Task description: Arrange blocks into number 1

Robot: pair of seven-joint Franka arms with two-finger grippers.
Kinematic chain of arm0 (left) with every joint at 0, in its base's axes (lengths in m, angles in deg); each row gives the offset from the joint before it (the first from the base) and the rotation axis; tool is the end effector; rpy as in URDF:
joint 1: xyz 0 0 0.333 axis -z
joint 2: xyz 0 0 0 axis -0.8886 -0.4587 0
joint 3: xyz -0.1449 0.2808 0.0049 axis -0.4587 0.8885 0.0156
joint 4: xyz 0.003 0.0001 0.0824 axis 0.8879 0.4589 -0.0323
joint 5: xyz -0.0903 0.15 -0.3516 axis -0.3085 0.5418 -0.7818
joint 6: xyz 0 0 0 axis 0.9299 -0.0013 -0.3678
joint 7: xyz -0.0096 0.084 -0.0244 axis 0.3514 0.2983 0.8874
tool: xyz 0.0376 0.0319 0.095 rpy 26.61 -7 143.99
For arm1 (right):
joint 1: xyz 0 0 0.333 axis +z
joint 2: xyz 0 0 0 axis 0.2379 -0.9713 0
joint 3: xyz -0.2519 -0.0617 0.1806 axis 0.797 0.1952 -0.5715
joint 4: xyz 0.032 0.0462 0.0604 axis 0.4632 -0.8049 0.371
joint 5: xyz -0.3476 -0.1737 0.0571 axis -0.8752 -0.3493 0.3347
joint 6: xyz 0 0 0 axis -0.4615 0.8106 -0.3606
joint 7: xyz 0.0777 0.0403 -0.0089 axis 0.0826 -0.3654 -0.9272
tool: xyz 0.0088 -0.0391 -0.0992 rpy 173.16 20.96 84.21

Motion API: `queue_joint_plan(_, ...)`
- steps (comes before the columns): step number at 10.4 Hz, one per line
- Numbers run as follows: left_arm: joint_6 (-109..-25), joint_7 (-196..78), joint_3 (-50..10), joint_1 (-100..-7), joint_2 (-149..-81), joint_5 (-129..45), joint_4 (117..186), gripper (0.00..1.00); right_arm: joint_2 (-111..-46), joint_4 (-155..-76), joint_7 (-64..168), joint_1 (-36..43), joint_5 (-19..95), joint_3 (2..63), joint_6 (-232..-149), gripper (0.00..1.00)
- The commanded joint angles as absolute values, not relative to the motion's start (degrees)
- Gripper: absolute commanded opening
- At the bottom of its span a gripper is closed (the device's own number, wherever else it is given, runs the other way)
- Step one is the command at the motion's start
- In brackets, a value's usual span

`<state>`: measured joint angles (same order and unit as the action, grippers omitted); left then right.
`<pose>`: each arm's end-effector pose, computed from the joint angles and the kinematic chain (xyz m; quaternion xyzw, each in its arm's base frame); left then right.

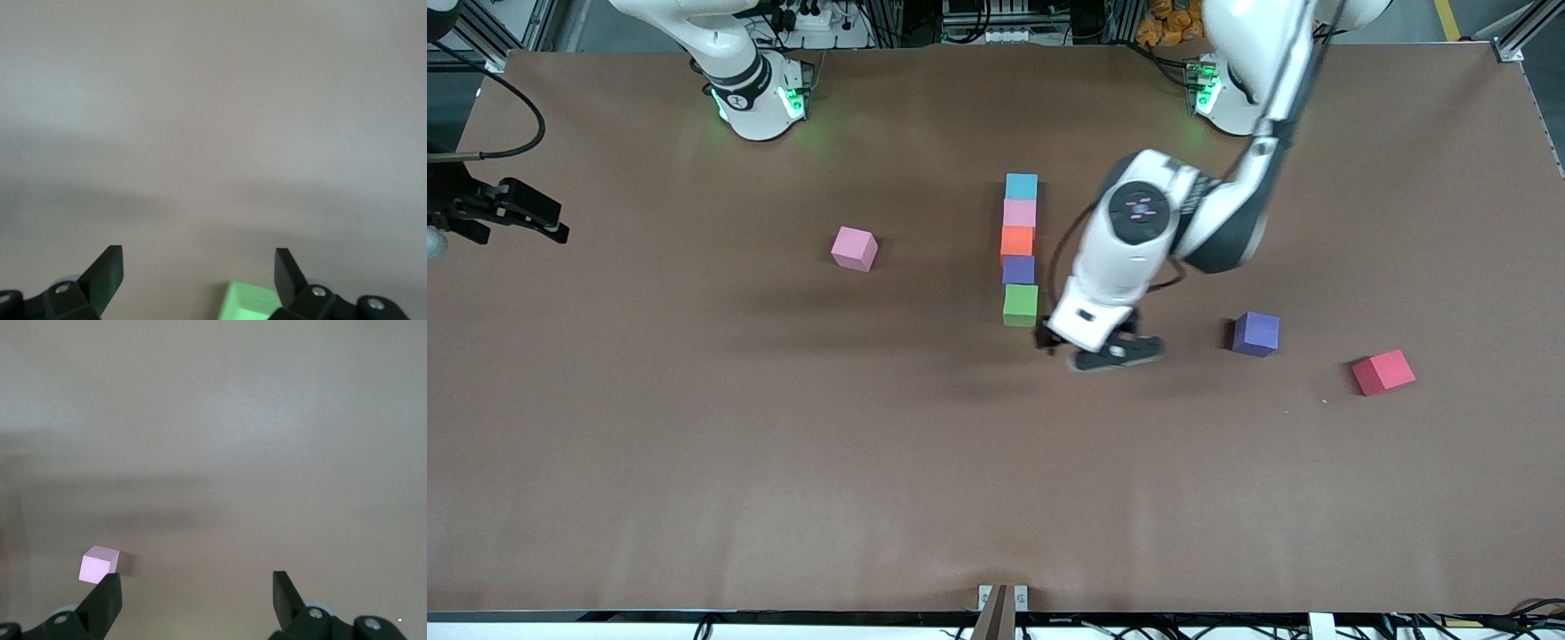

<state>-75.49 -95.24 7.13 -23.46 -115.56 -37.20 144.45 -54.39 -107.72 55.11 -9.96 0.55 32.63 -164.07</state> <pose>0.5890 -0.3629 0.3760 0.9909 0.1176 0.0549 0.0352 0.5477 -0.0192 0.6229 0.9999 -0.0006 -0.0111 0.0002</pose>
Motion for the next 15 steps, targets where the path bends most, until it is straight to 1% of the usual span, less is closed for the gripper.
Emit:
queue_joint_plan(1, -68.44, -93.01, 4.93, -30.49, -109.43, -33.9, 146.05, 1.0, -53.91, -107.83, 56.21, -9.72, -0.1, 32.33, -163.64, 1.0)
queue_joint_plan(3, -61.93, -90.8, -0.25, -39.8, -105.12, -32.04, 146.05, 1.0, -53.91, -107.65, 56.29, -9.89, -0.02, 32.33, -163.03, 1.0)
queue_joint_plan(4, -59.11, -87.75, -1.22, -43.24, -103.01, -31.26, 146.05, 1.0, -53.91, -107.21, 56.29, -9.89, -0.1, 32.33, -162.94, 1.0)
queue_joint_plan(7, -53.31, -74.13, -1.32, -52.39, -97.04, -31.07, 146.22, 1.0, -53.91, -107.21, 56.21, -9.81, -0.1, 32.33, -162.68, 1.0)
queue_joint_plan(10, -46.71, -71.73, -1.23, -57.58, -93.51, -31.07, 146.49, 1.0, -53.91, -107.21, 56.21, -9.81, -0.02, 32.33, -162.68, 1.0)
queue_joint_plan(11, -44.95, -71.03, -2.1, -59.25, -92.72, -31.07, 146.49, 1.0, -53.91, -107.21, 56.21, -9.81, -0.02, 32.33, -162.68, 1.0)
queue_joint_plan(14, -42.83, -70.58, -9.12, -66.45, -91.48, -30.99, 146.49, 1.0, -53.91, -107.21, 56.03, -9.81, -0.1, 32.24, -162.59, 1.0)
queue_joint_plan(15, -42.83, -70.5, -12.28, -69.95, -90.87, -30.98, 146.84, 1.0, -53.91, -107.21, 56.03, -9.81, -0.1, 32.16, -162.59, 1.0)
